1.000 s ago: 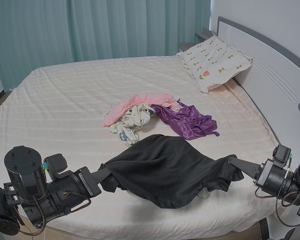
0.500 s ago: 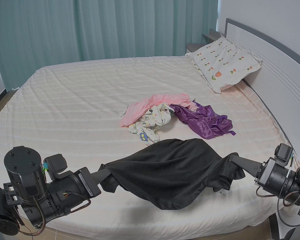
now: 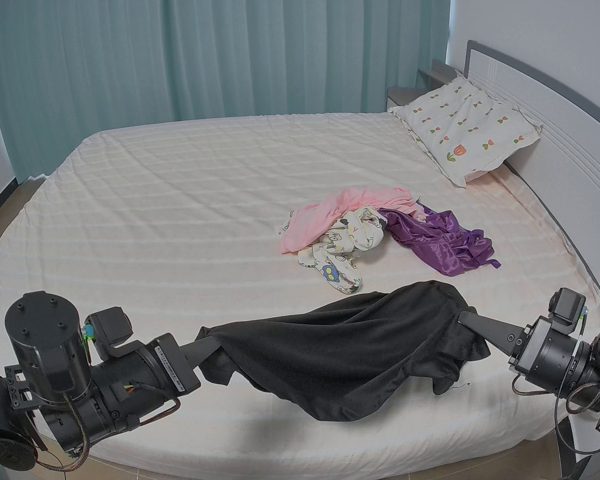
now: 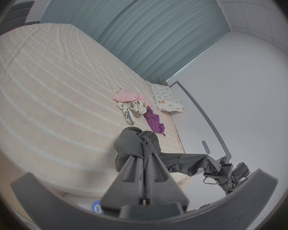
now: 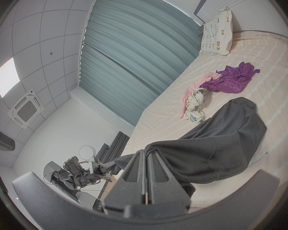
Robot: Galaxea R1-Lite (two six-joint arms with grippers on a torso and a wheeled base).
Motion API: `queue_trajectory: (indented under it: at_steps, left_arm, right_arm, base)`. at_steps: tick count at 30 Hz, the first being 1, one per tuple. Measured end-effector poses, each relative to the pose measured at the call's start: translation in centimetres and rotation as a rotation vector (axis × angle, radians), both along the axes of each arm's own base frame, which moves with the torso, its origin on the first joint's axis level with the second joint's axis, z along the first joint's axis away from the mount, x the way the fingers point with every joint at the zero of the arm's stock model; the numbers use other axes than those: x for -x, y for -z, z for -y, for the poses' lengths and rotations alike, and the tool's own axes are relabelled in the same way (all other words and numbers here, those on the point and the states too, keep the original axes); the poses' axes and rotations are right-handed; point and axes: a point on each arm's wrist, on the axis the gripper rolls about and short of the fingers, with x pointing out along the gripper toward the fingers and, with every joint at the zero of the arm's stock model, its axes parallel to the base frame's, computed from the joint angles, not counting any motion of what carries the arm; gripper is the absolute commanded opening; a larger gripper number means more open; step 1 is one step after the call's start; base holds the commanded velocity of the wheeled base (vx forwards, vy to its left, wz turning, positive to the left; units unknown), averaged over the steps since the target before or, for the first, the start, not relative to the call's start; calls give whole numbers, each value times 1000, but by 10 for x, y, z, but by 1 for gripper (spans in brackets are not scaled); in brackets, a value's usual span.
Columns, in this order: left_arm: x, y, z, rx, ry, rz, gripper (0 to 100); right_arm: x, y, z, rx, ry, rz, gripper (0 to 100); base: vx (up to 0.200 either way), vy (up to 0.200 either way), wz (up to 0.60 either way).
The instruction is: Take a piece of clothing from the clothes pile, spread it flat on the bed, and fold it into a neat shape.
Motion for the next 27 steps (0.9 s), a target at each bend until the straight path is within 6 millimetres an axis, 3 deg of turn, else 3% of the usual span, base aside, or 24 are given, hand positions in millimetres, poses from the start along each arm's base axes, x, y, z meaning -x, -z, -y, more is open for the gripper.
queue_trajectory:
  at_steps: [27]
  left_arm:
    - [1, 3, -1, -9, 3, -13, 0]
  right_arm:
    - [1, 0, 0, 1, -3, -1, 0]
  base:
    - [0, 200, 0]
